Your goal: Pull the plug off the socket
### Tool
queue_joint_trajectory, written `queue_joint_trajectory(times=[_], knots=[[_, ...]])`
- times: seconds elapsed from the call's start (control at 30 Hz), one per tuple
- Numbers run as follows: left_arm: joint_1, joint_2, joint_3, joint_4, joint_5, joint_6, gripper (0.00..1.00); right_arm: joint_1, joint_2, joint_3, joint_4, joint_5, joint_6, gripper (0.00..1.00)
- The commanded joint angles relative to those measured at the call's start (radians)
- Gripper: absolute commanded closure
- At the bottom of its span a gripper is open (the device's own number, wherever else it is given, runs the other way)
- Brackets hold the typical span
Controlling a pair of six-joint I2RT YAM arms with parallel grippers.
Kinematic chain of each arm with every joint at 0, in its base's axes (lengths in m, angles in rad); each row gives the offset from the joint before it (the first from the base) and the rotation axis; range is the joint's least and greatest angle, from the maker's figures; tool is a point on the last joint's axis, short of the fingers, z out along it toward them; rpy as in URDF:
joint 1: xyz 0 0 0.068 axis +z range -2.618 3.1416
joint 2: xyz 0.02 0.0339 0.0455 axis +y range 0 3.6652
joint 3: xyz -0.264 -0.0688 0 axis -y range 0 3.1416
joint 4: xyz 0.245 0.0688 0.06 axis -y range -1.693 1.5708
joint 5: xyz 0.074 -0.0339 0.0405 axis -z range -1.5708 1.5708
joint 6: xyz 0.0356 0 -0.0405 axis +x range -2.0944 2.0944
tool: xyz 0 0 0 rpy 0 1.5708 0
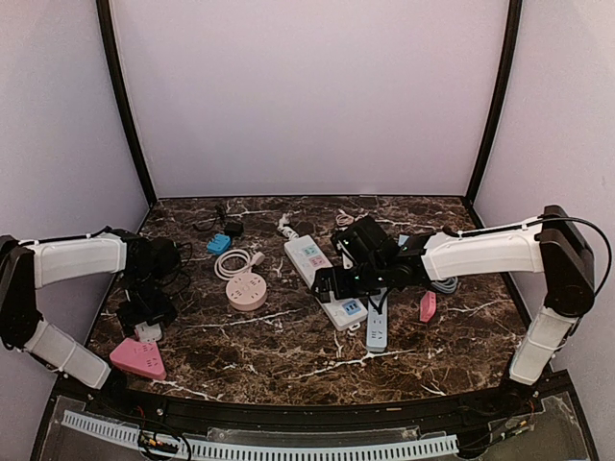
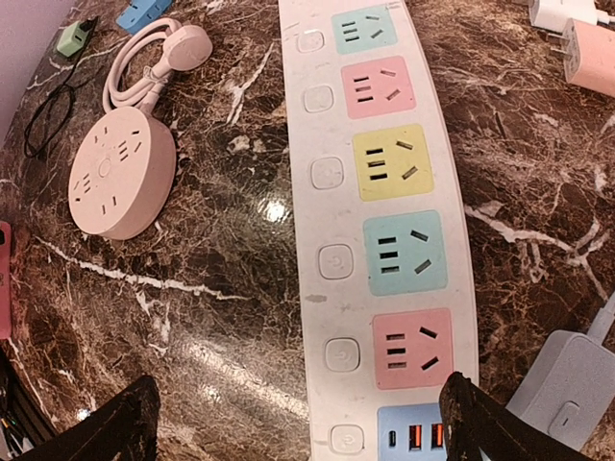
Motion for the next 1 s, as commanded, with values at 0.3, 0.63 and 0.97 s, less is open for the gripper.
queue_joint_trajectory(times=[0.3, 0.63, 0.97], knots=[[-0.036, 0.051, 0.017, -0.007, -0.032, 0.001, 0.41, 0.010, 0.011, 0.015, 0.027, -0.008, 0.006, 0.01], [-0.224, 0.091, 0.173, -0.032, 0.048, -0.068, 0.43, 0.012, 0.011, 0.024, 0.027, -0.022, -0.002, 0.01], [-0.441, 0.261, 0.365, 0.020, 0.126, -0.148, 0.43, 0.012, 0.031, 0.016, 0.053, -0.070, 0.008, 0.01]])
